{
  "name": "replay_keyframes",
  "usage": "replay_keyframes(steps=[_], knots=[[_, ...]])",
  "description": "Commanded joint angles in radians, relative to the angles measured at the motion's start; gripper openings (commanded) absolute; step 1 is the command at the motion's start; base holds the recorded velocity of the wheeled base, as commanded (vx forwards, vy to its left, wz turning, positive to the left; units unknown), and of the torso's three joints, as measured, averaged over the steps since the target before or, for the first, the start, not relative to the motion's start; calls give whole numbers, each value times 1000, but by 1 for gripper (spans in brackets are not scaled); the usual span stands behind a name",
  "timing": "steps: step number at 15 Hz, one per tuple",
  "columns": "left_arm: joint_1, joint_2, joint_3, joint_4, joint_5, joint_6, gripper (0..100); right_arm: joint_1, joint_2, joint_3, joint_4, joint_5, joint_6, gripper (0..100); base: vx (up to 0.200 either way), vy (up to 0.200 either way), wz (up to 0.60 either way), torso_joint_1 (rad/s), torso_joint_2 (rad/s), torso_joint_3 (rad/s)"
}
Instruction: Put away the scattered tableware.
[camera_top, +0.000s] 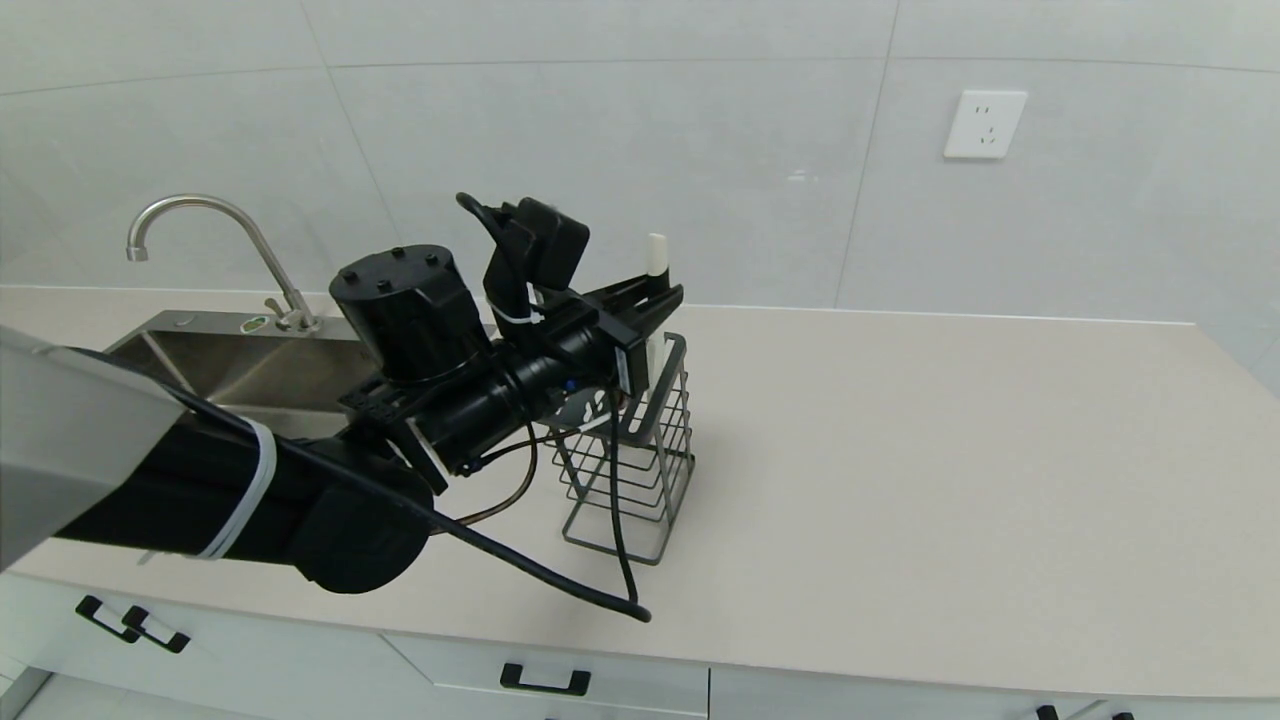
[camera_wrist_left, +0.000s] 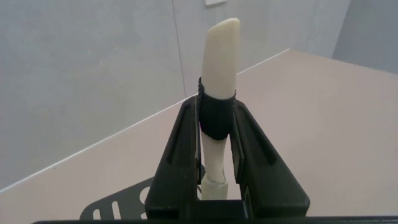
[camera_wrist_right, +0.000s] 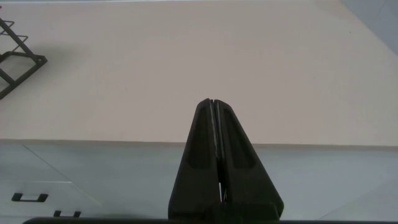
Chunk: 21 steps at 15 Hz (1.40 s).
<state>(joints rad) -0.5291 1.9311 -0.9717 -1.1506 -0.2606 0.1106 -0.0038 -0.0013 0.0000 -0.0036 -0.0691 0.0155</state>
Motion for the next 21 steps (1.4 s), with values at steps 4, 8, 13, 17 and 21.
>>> replay_keyframes(steps=[4,8,13,17,21], knots=[[0,0,31,-11,0,0,0,1,1,0,-1,0,0,0,0,0,0,0,0,0],[0,-1,59,-21,-2,-2,0,-1,1,0,-1,0,0,0,0,0,0,0,0,0],[0,2,76,-24,-2,-2,0,-1,1,0,1,0,0,0,0,0,0,0,0,0],[0,5,90,-24,-2,-2,0,-1,1,0,1,0,0,0,0,0,0,0,0,0],[0,17,88,-24,-2,-2,0,-1,1,0,-1,0,0,0,0,0,0,0,0,0]])
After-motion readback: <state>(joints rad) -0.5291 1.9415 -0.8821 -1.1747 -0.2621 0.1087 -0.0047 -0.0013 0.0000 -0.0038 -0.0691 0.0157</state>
